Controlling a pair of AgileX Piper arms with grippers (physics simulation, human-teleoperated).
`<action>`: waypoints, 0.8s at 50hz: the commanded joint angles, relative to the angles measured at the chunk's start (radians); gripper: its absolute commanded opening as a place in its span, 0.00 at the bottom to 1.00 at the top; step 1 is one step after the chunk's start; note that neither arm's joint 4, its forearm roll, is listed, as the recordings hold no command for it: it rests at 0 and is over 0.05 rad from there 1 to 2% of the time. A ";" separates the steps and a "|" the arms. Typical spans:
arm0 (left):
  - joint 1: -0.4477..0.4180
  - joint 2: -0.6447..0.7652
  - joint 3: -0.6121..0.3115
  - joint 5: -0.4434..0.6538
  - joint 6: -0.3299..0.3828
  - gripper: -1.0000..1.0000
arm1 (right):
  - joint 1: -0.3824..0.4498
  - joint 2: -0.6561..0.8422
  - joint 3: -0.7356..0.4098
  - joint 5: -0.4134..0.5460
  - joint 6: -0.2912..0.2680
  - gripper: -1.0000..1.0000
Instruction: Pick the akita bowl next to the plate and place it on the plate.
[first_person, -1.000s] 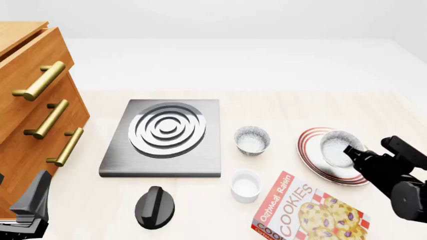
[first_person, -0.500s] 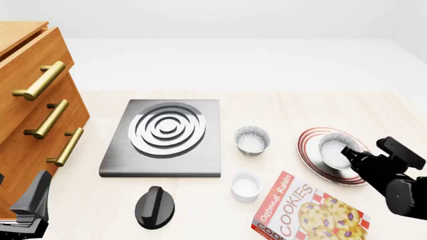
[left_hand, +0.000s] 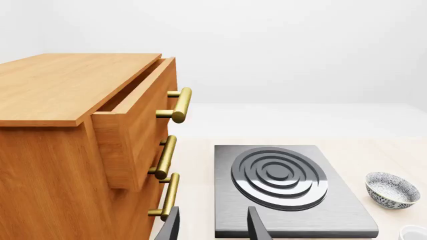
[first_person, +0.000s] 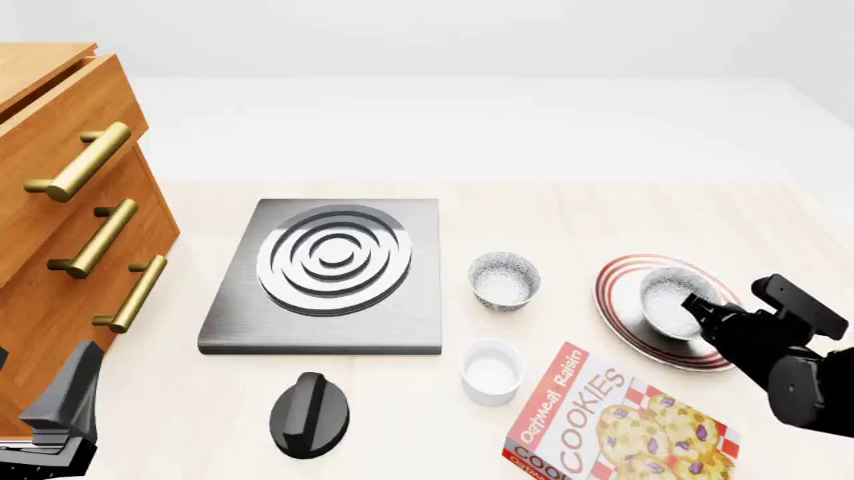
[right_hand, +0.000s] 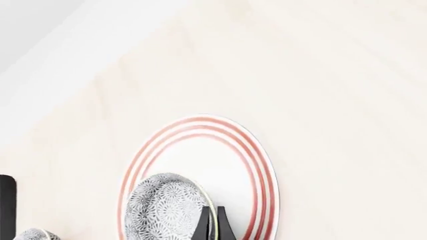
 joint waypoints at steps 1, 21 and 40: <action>0.000 0.000 0.000 0.000 0.000 1.00 | -0.006 0.020 -0.009 -0.004 0.003 0.00; 0.000 0.000 0.000 0.000 0.000 1.00 | -0.003 0.010 -0.006 0.003 0.007 1.00; 0.000 0.000 0.000 0.000 0.000 1.00 | -0.009 -0.159 0.001 0.109 0.053 1.00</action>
